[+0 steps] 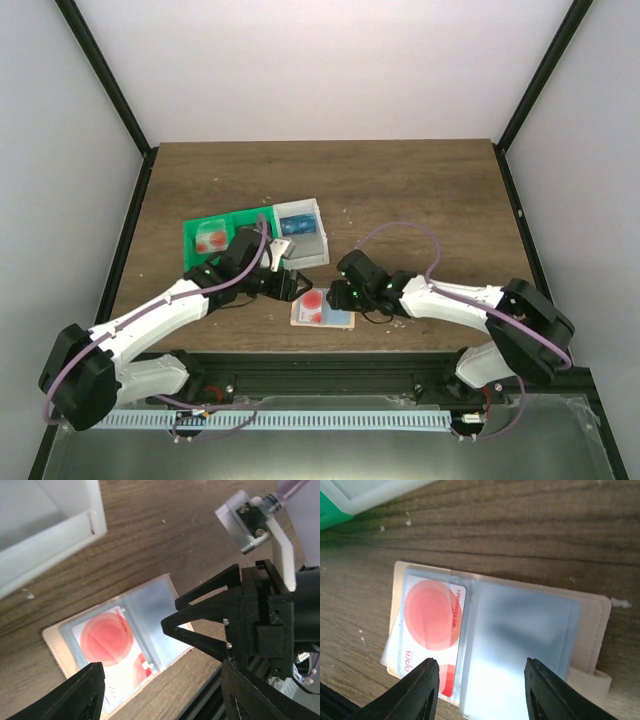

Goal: Take the credit cards out of the card holder

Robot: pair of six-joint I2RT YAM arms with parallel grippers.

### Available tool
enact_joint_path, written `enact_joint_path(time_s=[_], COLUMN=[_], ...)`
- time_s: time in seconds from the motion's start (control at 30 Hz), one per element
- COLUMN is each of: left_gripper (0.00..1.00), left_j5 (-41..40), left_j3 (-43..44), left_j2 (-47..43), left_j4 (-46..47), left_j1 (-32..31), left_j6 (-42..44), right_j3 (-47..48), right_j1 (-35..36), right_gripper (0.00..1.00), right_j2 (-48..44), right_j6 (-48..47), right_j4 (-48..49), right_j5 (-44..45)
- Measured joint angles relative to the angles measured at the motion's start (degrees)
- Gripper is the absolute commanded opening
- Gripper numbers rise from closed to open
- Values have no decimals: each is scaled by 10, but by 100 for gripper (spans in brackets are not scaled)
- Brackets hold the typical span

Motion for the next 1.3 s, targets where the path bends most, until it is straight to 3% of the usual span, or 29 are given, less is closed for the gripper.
enact_joint_path(time_s=[0.27, 0.4, 0.57, 0.93, 1.3], left_gripper=[67, 67, 67, 67, 62], left_j5=[2, 3, -15, -39, -58], left_j3=[-22, -40, -45, -47, -71], left_j2=[2, 2, -9, -30, -47], left_j4=[26, 42, 43, 40, 59], left_j1=[-40, -42, -42, -42, -43], left_j6=[-23, -37, -42, -50, -88], right_j3=[-4, -8, -12, -15, -27], right_j1=[18, 22, 25, 26, 21], right_gripper=[49, 51, 44, 45, 45], right_j2=[21, 27, 30, 26, -28], right_j6=[27, 31, 27, 8, 39], right_j4=[-21, -24, -17, -31, -55], right_j5=[27, 35, 47, 92, 62])
